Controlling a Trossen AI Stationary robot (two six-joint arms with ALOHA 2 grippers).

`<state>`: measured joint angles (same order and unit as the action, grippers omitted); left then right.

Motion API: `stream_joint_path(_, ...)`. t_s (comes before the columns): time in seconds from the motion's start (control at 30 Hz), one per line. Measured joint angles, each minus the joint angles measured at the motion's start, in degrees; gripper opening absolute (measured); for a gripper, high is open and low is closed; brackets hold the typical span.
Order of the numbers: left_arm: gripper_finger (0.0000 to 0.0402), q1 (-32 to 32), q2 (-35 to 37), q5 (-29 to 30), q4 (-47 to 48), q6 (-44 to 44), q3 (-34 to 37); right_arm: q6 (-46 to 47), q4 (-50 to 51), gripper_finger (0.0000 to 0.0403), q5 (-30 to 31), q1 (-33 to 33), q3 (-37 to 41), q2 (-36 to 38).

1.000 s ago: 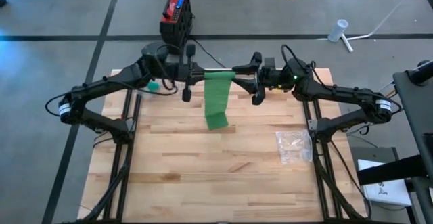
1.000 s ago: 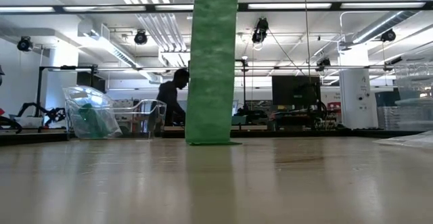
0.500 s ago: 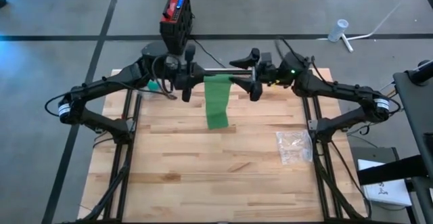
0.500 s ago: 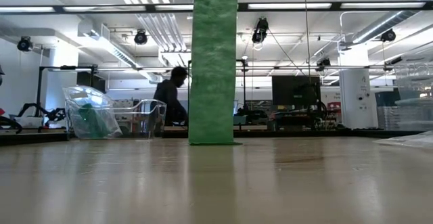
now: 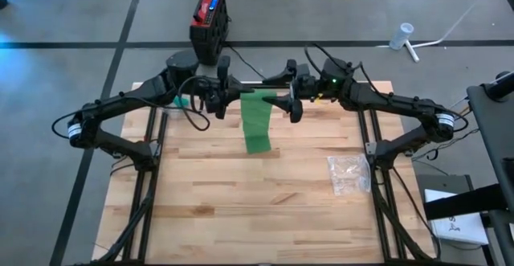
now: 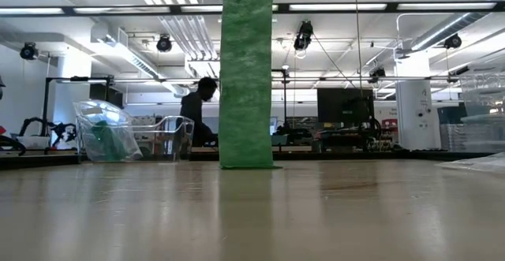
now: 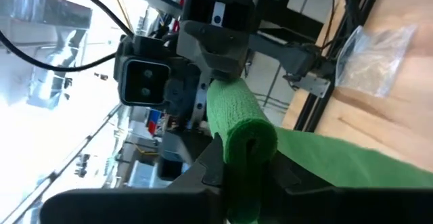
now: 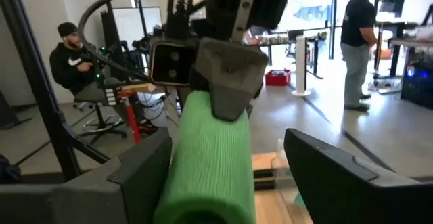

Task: Roll bandage
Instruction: Roll the green bandage

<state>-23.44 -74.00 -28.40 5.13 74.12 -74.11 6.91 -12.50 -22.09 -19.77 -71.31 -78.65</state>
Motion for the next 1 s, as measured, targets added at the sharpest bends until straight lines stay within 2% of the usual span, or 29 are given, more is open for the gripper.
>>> stream_joint_path(0.33,0.003,0.0,0.1,0.6,-0.6,1.9,0.0,4.2,0.3,0.0269,0.0,0.0,0.1,-0.8)
stream_joint_path(0.5,0.0029,0.0,0.1,1.1,-0.6,1.6,0.0,5.1,-0.1,0.0245,0.0,0.0,0.0,-1.4)
stream_joint_path(0.73,0.0041,-0.1,0.1,1.4,-1.5,-3.0,0.0,3.0,-0.4,0.0177,-0.1,0.1,0.0,-1.4)
stream_joint_path(0.87,0.0046,-0.1,0.1,2.5,-1.7,-11.7,0.0,0.5,-0.7,0.0119,0.7,0.0,0.0,-1.4)
stream_joint_path(1.0,0.0076,0.0,0.1,5.5,-1.7,-20.6,0.0,-2.2,-2.6,0.0053,1.2,0.0,0.2,-1.4)
